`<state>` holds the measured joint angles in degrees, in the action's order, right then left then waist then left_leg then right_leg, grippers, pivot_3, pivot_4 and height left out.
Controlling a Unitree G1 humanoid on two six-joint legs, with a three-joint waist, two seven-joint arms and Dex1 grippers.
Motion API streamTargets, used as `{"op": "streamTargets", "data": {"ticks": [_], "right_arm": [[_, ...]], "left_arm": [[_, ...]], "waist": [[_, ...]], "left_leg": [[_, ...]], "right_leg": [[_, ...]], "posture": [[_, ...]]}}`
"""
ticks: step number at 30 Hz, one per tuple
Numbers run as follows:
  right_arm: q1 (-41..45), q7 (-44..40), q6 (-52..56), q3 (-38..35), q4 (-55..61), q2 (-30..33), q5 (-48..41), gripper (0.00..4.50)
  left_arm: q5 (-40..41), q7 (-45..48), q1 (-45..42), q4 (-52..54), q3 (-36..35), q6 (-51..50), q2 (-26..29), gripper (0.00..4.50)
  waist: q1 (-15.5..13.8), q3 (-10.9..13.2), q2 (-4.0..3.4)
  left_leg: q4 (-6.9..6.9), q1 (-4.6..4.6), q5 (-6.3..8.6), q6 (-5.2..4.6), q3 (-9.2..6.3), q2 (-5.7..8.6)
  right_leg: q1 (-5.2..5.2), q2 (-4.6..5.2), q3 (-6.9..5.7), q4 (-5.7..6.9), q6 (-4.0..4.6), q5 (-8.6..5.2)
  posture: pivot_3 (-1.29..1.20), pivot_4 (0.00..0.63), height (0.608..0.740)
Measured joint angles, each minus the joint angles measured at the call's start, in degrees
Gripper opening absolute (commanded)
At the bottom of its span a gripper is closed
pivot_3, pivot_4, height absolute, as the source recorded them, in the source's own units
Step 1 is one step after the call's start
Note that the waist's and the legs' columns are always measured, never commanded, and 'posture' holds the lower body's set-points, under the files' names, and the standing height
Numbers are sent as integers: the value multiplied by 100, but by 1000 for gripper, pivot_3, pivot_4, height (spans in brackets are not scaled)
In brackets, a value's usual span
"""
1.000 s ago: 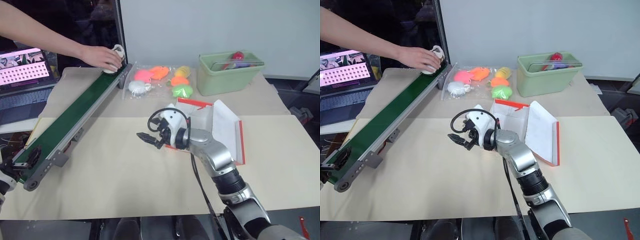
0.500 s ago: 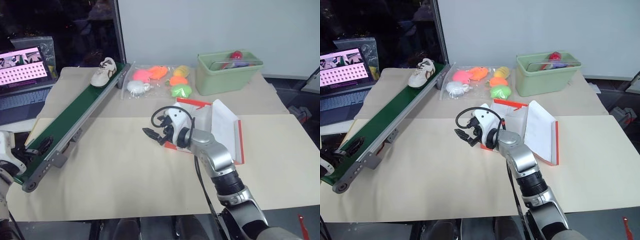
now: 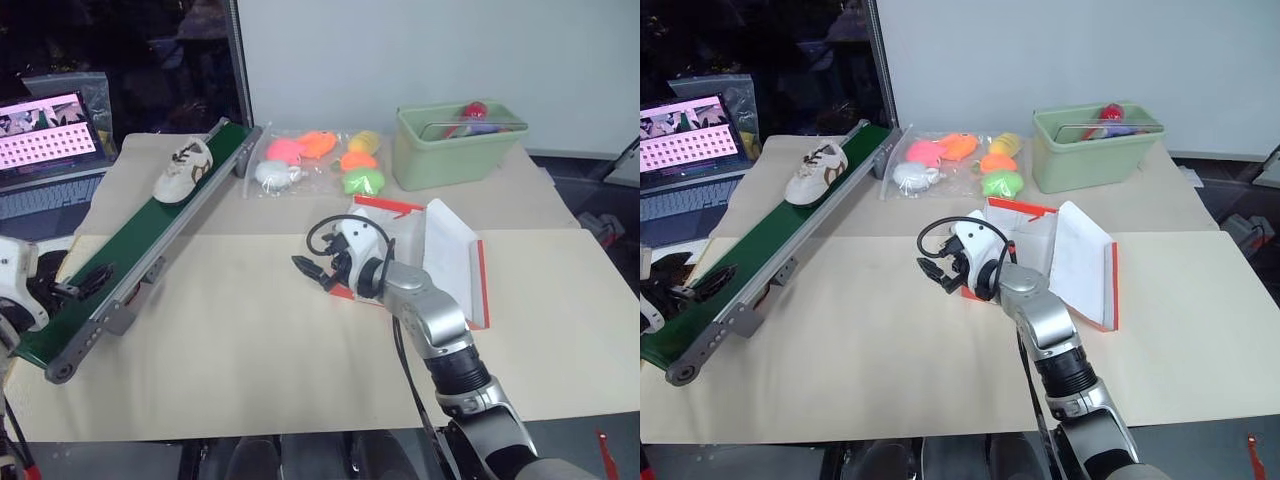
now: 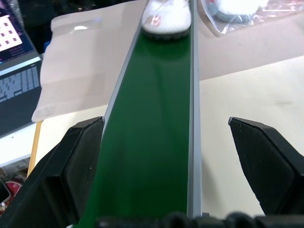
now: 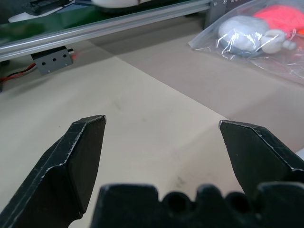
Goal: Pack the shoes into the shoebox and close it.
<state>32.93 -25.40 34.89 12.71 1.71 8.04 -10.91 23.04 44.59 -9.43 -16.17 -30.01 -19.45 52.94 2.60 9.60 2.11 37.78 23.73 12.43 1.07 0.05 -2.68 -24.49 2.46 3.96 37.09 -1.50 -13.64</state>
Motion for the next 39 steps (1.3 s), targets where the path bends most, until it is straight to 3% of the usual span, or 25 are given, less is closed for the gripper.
{"op": "streamTargets", "data": {"ticks": [24,27,32,39], "right_arm": [[-224,225,2,-87,167,-134,50,4484],[-241,240,10,-153,249,-144,48,4500],[-272,253,40,-218,294,-194,35,4500],[-276,294,61,-256,350,-212,-62,4500]], "left_arm": [[-713,236,-1371,-1500,1044,34,254,4500],[-916,265,-1222,-1563,1313,-48,256,3748],[-944,451,-1073,-1446,1331,-97,330,2049],[-944,510,-1072,-1363,1324,-210,331,414]], "waist": [[12,1,2],[13,1,1],[-34,1,-1],[-58,2,-4]], "left_leg": [[0,5,0,0,2,1],[0,5,0,0,2,1],[1,-3,-1,-1,1,2],[2,-43,-3,0,2,2]], "right_leg": [[-5,-1,1,4,-1,0],[-7,-2,1,4,-1,-1],[1,-1,0,11,-1,-1],[30,-1,-1,21,1,-2]], "posture": [[0,150,729],[0,150,729],[0,150,729],[0,150,729]]}}
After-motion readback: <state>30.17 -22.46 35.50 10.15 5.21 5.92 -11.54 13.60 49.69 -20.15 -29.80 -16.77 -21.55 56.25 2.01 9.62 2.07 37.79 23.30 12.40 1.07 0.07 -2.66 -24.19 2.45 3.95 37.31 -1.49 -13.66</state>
